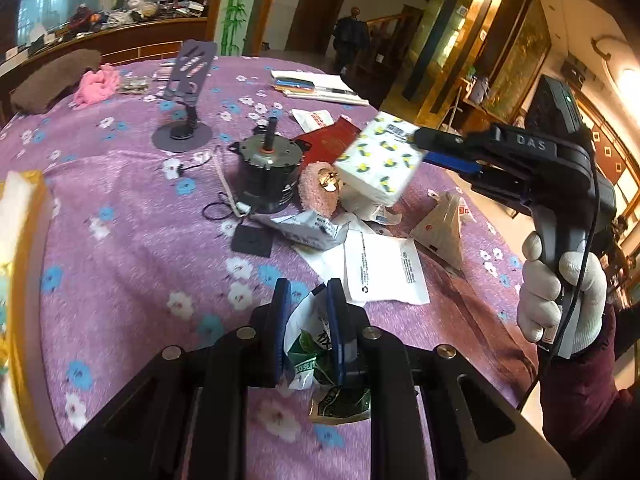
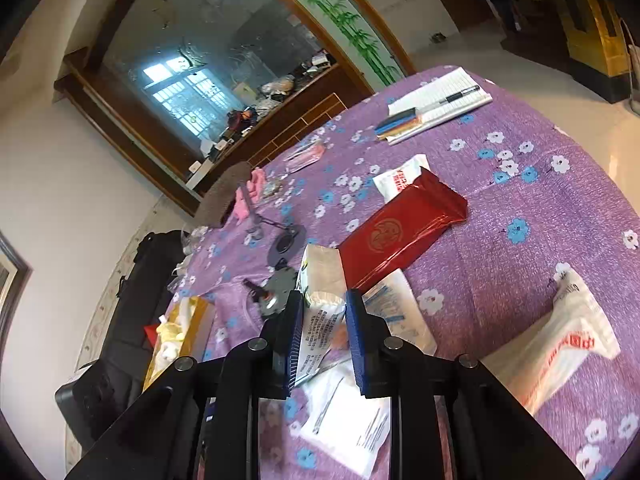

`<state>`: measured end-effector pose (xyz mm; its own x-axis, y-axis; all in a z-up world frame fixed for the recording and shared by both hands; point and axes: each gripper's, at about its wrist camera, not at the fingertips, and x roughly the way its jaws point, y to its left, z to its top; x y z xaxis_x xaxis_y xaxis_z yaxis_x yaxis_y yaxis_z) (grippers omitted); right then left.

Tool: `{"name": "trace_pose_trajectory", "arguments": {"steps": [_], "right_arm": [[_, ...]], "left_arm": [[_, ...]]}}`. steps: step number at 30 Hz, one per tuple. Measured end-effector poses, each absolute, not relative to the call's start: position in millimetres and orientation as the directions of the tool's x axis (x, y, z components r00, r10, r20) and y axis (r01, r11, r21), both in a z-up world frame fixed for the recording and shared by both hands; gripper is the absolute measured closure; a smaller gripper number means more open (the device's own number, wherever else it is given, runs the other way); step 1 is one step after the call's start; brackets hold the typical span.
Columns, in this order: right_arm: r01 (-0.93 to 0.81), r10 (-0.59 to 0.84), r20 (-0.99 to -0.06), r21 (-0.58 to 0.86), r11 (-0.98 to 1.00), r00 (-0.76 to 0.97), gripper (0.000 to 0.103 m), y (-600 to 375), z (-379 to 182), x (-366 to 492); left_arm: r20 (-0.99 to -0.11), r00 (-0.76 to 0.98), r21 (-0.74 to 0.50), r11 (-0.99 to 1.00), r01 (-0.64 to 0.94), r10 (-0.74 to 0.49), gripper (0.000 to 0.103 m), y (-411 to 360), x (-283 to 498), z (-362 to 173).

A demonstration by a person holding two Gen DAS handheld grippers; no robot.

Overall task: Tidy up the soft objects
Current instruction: 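Grasp green-white packet with left gripper while right grasps lemon-print white box, then carry packet with left and box with right into tray, open both grippers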

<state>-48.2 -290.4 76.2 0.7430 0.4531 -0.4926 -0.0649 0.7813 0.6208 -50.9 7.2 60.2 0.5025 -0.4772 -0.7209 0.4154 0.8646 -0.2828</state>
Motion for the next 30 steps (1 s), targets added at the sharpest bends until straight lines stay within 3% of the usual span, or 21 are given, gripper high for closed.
{"name": "trace_pose_trajectory", "arguments": {"steps": [7,14,21,30], "right_arm": [[-0.122,0.473,-0.471,0.600,0.790,0.745,0.082,-274.0,100.4,-76.5],[-0.227,0.535,-0.459,0.569,0.790,0.710,0.082,-225.8,126.3,-90.4],[-0.318,0.612,-0.474,0.561,0.764,0.634,0.082,-154.8,134.2,-76.6],[-0.431,0.700,-0.517,0.553,0.713,0.493,0.082,-45.5,134.2,-52.3]], "left_arm": [[-0.672,0.575,-0.319,0.883,0.344,-0.467,0.088,62.8,-76.0,78.8],[-0.636,0.697,-0.321,0.935,0.153,-0.332,0.088,167.4,-109.3,95.9],[-0.660,0.726,-0.338,0.939,-0.059,-0.191,0.088,254.3,-127.6,76.5],[-0.722,0.689,-0.269,0.945,-0.187,-0.069,0.087,288.9,-116.8,40.8]]}}
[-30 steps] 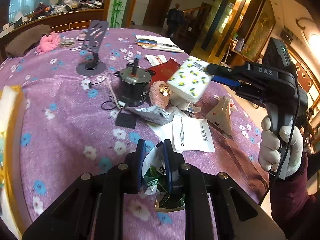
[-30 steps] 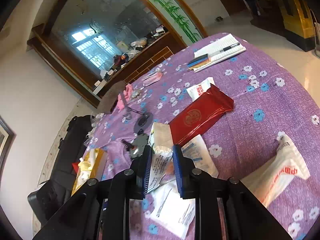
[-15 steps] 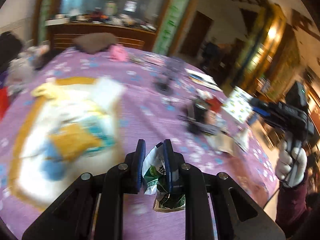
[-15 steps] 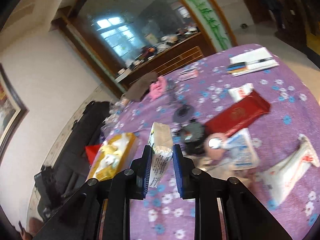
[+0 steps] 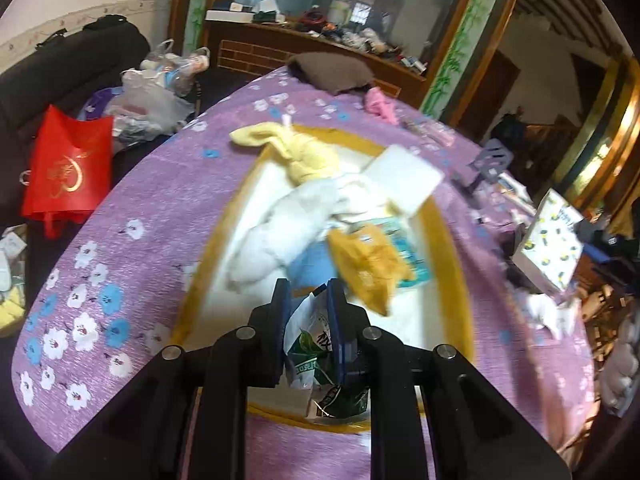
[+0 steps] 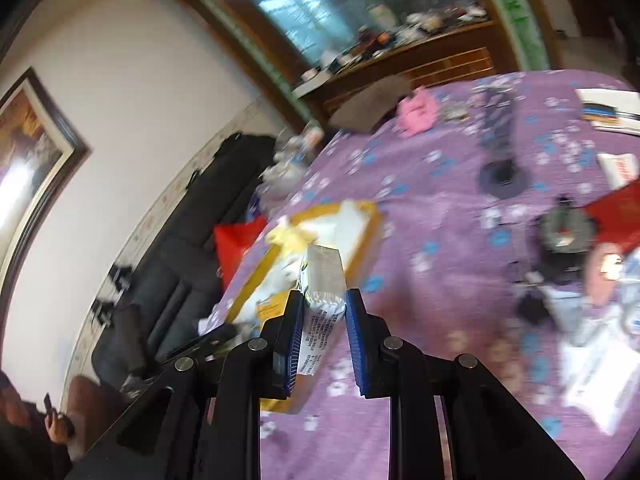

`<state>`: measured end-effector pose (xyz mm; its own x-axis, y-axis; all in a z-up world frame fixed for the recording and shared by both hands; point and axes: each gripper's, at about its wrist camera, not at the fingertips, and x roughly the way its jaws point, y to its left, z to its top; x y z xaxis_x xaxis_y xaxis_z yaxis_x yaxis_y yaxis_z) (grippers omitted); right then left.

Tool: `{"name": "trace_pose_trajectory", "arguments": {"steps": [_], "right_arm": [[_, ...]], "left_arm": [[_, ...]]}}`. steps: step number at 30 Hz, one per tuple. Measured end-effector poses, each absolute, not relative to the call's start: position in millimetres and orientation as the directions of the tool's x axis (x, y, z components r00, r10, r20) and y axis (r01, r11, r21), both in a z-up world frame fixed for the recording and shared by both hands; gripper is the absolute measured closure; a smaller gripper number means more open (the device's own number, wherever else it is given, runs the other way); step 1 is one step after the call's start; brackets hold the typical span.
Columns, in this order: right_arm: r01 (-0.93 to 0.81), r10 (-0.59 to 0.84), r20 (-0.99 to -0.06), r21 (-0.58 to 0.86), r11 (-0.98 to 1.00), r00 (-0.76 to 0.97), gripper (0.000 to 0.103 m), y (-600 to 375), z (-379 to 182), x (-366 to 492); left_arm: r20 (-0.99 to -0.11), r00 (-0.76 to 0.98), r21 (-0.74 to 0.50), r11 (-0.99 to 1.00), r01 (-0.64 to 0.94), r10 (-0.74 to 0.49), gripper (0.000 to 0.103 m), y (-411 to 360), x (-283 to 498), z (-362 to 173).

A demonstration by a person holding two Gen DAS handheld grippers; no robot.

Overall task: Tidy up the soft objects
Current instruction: 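Carry packet with left and box with right into tray, open both grippers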

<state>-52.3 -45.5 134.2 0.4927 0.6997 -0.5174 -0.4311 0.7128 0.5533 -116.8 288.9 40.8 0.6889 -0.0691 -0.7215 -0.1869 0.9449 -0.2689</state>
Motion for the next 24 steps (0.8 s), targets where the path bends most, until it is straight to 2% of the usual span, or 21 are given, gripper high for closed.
{"name": "trace_pose_trajectory", "arguments": {"steps": [5,8,12,15,19,21,24], "right_arm": [[-0.474,0.733,-0.560,0.561,0.679,0.386,0.082,14.7,118.5,-37.5],[-0.486,0.744,-0.589,0.573,0.660,0.317,0.082,50.8,103.6,-28.6],[-0.502,0.725,-0.637,0.551,0.666,0.263,0.082,87.5,84.8,-17.9],[-0.514,0.685,-0.685,0.506,0.693,0.249,0.081,112.3,74.0,-10.2],[-0.536,0.619,-0.738,0.419,0.733,0.270,0.076,131.3,69.3,-12.0],[-0.550,0.561,-0.763,0.332,0.767,0.322,0.067,140.1,76.2,-17.0],[-0.563,0.556,-0.752,0.304,0.768,0.353,0.057,145.3,86.1,-23.8]], "left_arm": [[-0.729,0.682,-0.276,0.937,-0.213,-0.060,0.086,295.0,-119.9,29.0],[-0.719,0.691,-0.296,0.933,-0.205,-0.076,0.072,296.8,-125.9,31.5],[-0.691,0.722,-0.263,0.942,-0.208,-0.033,0.054,293.4,-136.5,45.1],[-0.671,0.742,-0.241,0.948,-0.207,-0.009,0.052,291.1,-143.5,54.0],[-0.659,0.749,-0.146,0.965,-0.219,0.070,0.052,282.3,-146.8,60.1],[-0.651,0.752,-0.108,0.969,-0.223,0.101,0.052,277.5,-147.7,62.1],[-0.648,0.753,-0.086,0.973,-0.216,0.111,0.052,271.1,-147.9,62.3]]}}
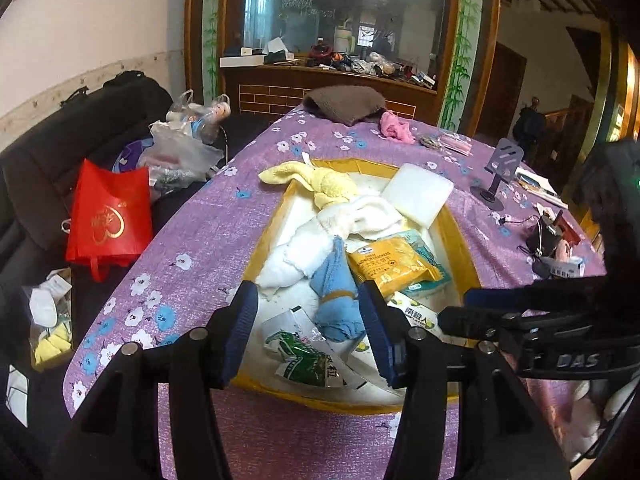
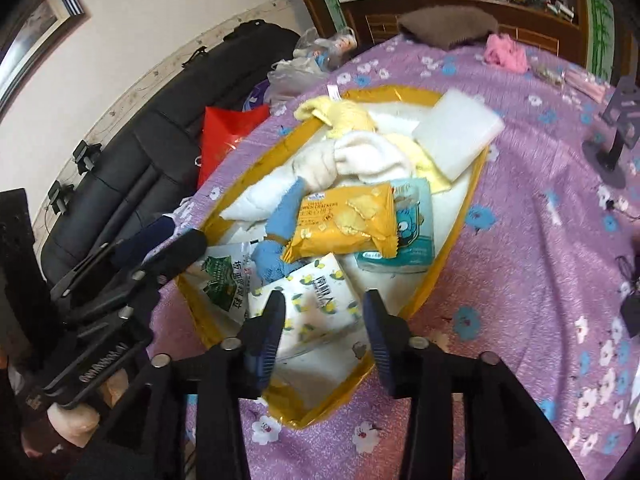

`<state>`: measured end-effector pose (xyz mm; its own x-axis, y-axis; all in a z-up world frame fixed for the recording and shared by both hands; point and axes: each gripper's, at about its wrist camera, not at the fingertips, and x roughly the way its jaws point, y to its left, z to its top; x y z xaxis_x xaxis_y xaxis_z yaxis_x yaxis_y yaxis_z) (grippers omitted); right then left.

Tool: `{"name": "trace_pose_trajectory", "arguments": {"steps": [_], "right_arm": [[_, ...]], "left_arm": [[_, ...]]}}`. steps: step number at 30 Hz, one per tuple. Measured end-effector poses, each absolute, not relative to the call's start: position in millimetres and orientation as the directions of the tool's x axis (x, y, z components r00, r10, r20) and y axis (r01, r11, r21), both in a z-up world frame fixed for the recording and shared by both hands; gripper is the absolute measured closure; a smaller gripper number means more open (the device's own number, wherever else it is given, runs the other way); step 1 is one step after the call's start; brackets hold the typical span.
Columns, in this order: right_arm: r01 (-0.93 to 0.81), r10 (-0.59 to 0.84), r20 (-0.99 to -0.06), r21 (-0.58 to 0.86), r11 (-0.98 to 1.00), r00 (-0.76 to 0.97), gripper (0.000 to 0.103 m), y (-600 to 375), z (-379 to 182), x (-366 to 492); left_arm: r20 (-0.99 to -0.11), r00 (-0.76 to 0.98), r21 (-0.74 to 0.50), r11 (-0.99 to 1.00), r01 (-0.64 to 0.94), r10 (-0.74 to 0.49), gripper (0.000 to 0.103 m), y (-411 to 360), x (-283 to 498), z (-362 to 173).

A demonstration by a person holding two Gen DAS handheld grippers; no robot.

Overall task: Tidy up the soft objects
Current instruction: 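Carry packet with left and box with right into tray, open both grippers, then withdraw both grippers from the tray back toward the pile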

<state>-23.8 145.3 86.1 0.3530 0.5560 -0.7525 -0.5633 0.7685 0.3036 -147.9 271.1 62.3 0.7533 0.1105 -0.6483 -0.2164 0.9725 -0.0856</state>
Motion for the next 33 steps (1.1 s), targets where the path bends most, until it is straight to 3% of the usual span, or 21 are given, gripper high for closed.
{"name": "trace_pose_trajectory", "arguments": {"steps": [5,19,33], "right_arm": [[-0.552,0.582,-0.705,0.319,0.771,0.406,0.047,127.3,101.6,-35.6],[-0.460,0.599,-0.654,0.401,0.792,0.462,0.042,23.6,95.9,-71.1],[-0.306,0.552,-0.620,0.464,0.831,0.558,0.038,-100.1,89.4,-84.9]], "left_arm": [[-0.654,0.746,-0.065,0.974,-0.218,0.123,0.052,264.5,-148.6,62.2],[-0.673,0.720,0.010,0.975,-0.224,0.172,0.052,237.1,-152.6,68.6],[-0.680,0.712,0.116,0.985,-0.130,0.174,0.052,177.0,-145.0,78.0]]}}
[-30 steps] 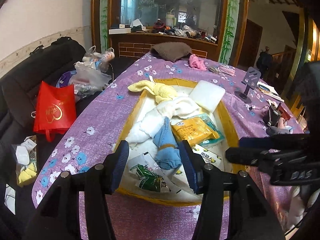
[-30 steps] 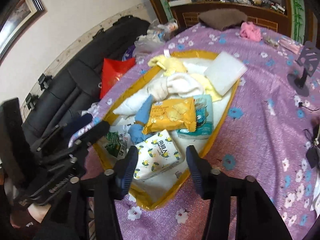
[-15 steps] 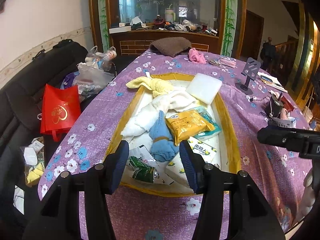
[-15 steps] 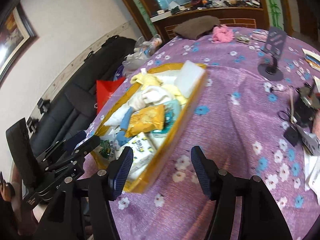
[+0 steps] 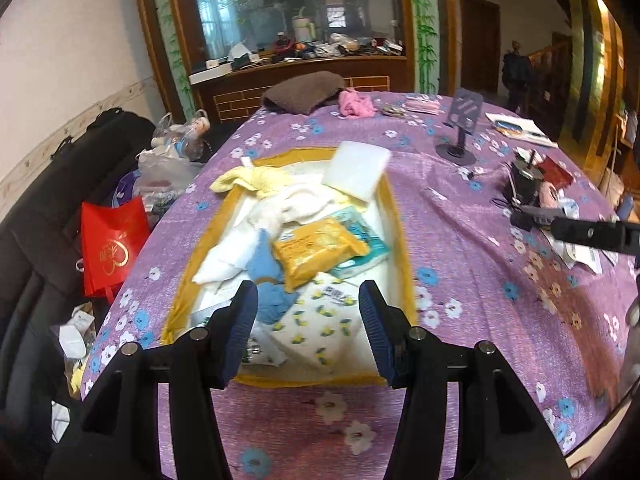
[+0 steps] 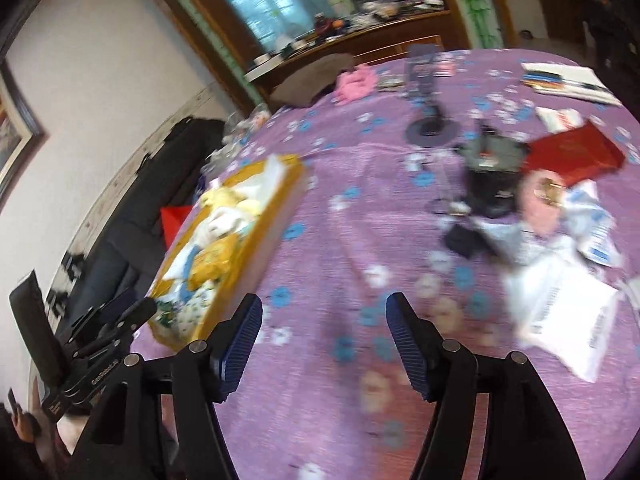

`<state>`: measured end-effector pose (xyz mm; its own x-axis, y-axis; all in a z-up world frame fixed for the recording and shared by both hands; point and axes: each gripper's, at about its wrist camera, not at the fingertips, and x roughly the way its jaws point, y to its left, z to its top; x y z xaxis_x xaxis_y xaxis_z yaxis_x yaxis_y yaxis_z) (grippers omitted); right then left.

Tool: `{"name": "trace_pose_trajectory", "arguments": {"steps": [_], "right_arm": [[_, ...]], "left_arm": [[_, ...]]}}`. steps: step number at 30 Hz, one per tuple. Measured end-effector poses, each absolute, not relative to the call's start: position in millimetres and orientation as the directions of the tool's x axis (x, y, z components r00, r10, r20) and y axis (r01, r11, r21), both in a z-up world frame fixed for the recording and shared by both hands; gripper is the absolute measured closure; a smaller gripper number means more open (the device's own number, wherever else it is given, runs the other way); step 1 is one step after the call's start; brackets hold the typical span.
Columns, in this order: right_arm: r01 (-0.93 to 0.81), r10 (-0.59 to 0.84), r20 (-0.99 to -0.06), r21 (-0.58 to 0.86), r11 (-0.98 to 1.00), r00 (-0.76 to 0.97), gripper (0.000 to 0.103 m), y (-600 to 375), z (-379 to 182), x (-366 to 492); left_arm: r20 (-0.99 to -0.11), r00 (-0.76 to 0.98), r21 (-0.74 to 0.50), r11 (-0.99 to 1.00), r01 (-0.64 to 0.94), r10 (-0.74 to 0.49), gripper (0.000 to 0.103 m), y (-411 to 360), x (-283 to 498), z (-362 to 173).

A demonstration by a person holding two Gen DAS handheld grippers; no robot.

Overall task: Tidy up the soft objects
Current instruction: 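Withdraw both grippers from the tray back toward the pile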

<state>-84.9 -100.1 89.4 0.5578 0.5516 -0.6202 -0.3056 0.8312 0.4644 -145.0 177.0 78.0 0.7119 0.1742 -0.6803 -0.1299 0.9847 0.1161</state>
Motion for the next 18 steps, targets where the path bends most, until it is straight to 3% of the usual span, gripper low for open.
{"name": "trace_pose_trajectory", "arguments": {"steps": [18], "right_arm": [[-0.023,0.415,-0.573,0.568,0.823,0.707,0.031,-273.4,74.9,-93.5]], "left_arm": [[-0.725,0.674,0.254,0.965,0.066,0.145,0.052,68.6,-115.8,67.9]]}}
